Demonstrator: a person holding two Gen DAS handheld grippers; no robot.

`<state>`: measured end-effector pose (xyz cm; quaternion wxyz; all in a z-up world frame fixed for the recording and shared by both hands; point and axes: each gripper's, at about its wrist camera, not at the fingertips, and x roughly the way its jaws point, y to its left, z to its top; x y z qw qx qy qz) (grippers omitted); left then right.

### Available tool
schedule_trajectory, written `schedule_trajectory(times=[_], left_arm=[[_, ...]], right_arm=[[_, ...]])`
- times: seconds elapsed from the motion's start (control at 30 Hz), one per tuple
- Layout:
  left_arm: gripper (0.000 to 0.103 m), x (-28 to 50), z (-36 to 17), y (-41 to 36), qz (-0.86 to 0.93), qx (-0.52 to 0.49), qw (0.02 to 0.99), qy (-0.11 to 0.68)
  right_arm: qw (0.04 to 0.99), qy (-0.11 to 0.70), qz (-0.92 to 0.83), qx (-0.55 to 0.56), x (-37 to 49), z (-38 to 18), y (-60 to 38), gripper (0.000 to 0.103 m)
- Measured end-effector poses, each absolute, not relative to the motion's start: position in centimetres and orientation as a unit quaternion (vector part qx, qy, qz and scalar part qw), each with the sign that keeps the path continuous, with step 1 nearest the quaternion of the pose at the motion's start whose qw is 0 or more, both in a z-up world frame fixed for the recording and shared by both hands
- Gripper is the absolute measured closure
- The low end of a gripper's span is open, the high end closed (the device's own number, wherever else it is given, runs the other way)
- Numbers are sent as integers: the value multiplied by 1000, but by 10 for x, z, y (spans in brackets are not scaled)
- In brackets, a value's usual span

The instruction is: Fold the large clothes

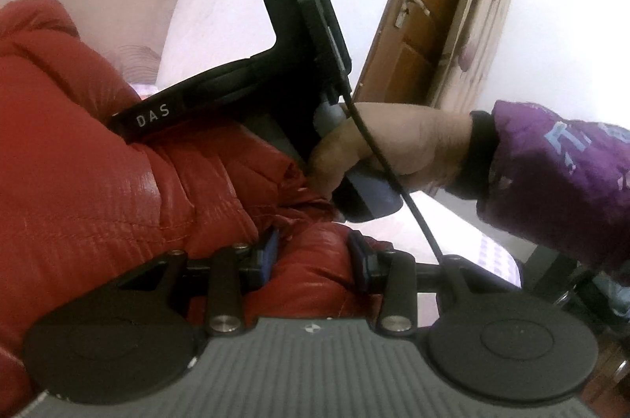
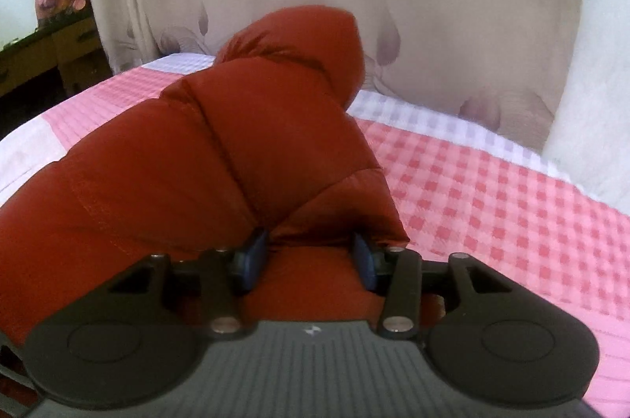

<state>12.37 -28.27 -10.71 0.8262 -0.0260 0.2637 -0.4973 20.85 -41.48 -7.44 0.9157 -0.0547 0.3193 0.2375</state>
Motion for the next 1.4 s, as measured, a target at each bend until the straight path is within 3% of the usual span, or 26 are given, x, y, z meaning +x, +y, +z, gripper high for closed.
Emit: schedule_trajectory(times=[0.23, 0.33, 0.43, 0.57, 0.7, 0.9, 1.13, 1.23, 1.33, 1.4], left_arm=[[63, 132, -113, -279, -497, -24, 822, 278], [64, 130, -113, -280, -495, -15, 820, 285], [64, 129, -112, -280, -495, -9, 821, 285], [64, 124, -110, -282, -491, -3, 825, 282], [64, 119, -108, -285, -492, 7, 827, 272], [64, 109, -107, -282, -484, 16, 836, 257], [64, 116, -110, -278, -472, 17, 842, 260], [64, 117, -108, -281, -474, 21, 841, 260], [64, 120, -108, -279, -476, 18, 843, 251], [62, 118, -105, -280, -478, 21, 844, 243]], right_arm=[[923, 311, 223, -41, 214, -82, -415, 55], [923, 316, 218, 13, 210, -70, -433, 54], [937, 274, 210, 45, 171, -46, -463, 53], [949, 263, 177, 0, 123, -33, -481, 54], [948, 279, 149, -39, 108, -48, -474, 54], [941, 310, 139, 6, 133, -76, -460, 54], [953, 276, 122, 16, 138, -97, -436, 54], [950, 269, 129, 89, 130, -90, -461, 52], [950, 210, 124, 193, 95, -74, -500, 47], [951, 203, 113, 203, 75, -67, -510, 44]])
